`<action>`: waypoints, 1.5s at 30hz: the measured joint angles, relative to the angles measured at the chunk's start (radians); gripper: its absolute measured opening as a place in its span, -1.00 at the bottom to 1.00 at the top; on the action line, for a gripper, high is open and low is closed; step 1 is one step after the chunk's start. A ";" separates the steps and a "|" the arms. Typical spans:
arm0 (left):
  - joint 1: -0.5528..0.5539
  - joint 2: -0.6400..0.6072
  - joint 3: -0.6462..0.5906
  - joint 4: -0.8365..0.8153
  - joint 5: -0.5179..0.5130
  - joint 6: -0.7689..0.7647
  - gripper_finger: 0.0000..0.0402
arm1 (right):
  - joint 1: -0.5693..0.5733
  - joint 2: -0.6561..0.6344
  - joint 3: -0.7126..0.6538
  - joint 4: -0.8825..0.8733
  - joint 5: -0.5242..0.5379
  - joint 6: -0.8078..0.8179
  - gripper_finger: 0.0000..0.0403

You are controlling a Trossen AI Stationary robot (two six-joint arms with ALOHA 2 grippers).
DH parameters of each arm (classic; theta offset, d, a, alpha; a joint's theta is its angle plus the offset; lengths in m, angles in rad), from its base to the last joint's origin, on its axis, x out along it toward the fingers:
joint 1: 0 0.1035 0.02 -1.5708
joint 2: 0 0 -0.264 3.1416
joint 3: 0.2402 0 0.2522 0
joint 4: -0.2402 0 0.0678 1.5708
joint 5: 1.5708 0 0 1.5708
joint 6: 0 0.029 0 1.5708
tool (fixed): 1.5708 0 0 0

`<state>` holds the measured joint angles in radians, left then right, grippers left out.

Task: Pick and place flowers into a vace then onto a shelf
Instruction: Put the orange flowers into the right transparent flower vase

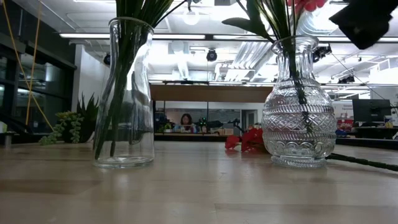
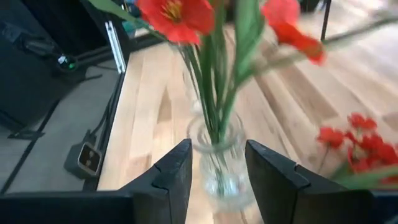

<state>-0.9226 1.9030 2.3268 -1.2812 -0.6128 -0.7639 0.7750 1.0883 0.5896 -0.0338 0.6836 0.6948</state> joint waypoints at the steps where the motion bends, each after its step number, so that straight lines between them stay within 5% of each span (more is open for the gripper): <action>1: 0.000 0.000 0.000 0.000 0.000 0.000 -0.33 | 0.000 -0.017 0.000 -0.032 -0.014 0.022 -0.30; 15: 0.000 0.000 0.000 0.000 -0.012 0.000 -0.33 | -0.104 0.003 0.000 -0.297 -0.239 0.528 -0.30; 33: 0.000 0.000 0.000 0.000 -0.026 0.000 -0.33 | -0.400 0.165 0.000 -0.246 -0.358 0.473 -0.30; 45: 0.000 0.000 0.000 0.000 -0.026 0.000 -0.33 | -0.493 0.327 0.000 -0.160 -0.456 0.401 -0.30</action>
<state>-0.9229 1.9030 2.3268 -1.2812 -0.6391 -0.7639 0.2823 1.4150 0.5900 -0.1942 0.2278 1.0954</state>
